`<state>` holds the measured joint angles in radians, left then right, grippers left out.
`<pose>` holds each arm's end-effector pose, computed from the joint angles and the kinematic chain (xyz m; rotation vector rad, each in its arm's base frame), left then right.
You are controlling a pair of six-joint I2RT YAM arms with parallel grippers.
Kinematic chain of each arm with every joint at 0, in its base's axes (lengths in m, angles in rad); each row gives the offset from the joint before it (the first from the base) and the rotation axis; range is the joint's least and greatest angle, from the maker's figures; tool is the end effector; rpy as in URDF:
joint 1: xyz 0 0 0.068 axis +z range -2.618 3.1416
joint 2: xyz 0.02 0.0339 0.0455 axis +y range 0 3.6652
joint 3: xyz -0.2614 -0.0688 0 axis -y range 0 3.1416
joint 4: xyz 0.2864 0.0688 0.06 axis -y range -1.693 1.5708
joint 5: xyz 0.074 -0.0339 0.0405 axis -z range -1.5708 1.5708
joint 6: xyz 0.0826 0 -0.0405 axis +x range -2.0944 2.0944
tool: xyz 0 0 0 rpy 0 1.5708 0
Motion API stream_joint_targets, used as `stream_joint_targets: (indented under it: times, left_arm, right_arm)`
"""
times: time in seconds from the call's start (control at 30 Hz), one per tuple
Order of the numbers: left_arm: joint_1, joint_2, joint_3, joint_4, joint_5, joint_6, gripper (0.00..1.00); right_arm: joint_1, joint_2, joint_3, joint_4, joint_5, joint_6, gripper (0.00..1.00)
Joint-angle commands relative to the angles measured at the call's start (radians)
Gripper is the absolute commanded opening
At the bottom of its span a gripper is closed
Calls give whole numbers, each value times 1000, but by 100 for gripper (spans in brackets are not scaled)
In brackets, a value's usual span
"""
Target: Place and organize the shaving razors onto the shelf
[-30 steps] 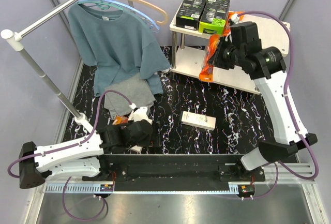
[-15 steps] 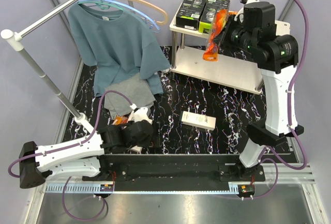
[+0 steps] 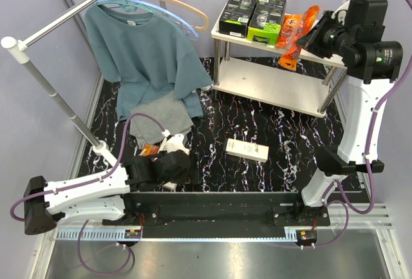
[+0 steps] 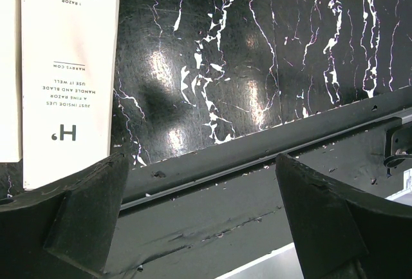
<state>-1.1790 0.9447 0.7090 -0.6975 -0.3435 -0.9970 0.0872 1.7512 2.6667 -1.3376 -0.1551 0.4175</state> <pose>0.1210 -0.2201 0.1948 0.0846 2.5024 -0.5294 0.3334 0.0420 0.5705 0.2315 2.0062 0.4777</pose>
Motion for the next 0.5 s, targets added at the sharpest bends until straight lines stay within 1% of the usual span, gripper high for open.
stream_joint_targets:
  times: [0.0,0.03,0.13,0.27,0.47]
  left_arm:
    - [2,2,-8,38,12,5,99]
    - [2,-1,-8,38,12,5,99]
    - [2,0,-9,39,9,3,99]
    - [2,5,-8,44,14,-2,99]
    - [2,32,-8,62,31,4,99]
  right_arm:
    - [-81,11,50,17,-159,-13,0]
    - [-142,24,64,15,-203,-10,0]
    - [-232,47,85,18,-285,-2,0]
    - [-293,67,91,29,-333,-2,0]
    - [-323,103,93,44,-360,3,0]
